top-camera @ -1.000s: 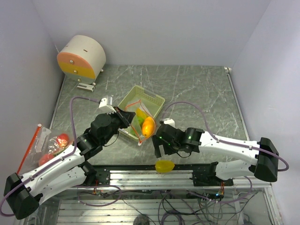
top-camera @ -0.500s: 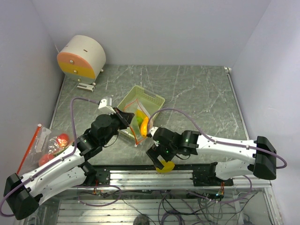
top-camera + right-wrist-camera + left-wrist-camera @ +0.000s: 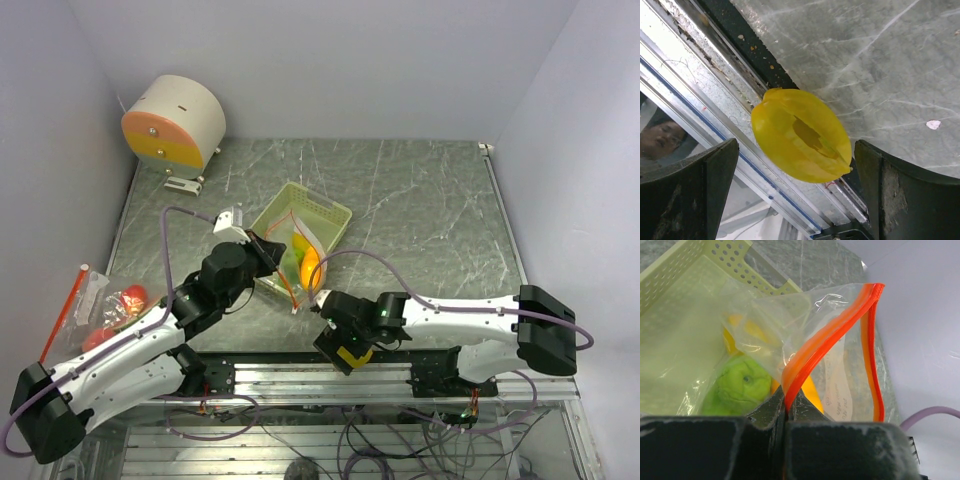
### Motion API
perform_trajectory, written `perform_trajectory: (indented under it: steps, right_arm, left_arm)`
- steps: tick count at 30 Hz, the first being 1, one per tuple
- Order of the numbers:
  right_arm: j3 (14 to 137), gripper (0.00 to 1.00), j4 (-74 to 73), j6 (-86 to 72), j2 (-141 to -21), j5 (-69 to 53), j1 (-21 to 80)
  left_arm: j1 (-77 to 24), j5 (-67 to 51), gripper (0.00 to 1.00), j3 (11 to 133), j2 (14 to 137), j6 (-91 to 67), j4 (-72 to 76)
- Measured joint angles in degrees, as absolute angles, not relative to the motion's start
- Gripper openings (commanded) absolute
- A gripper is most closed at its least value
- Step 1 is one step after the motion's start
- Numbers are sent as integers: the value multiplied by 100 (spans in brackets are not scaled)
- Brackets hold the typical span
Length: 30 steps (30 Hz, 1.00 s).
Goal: Place the food in the zip-top bag and seal the zipper
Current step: Pick up the fake fruit from the center of the board.
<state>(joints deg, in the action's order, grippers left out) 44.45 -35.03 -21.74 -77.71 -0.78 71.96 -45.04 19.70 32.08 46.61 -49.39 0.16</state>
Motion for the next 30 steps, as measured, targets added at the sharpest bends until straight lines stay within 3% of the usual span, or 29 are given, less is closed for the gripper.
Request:
perform_trajectory:
  steps: [9,11,15,22,30]
  right_arm:
    - [4344,97,-3328,-2294,-7996,137,7400]
    - [4320,89,-3323,-2342,-8123,198,7430]
    - [4313,61,-3347,-2462,-8189,338,7564]
    - [4388,27,-3568,-2727,-8049,539,7703]
    - [4858,22,-4016,-2851,-7706,934,7703]
  left_arm:
    - [-4504,1992,7,3210,4871,-4974,12]
    - [-4504,1994,7,3221,4875,-4974,-1]
    - [-4504,2025,7,3234,4877,-4971,-32]
    - [-4504,2036,7,3240,4904,-4974,-32]
    - [-4504,2056,7,3240,4718,-4974,-117]
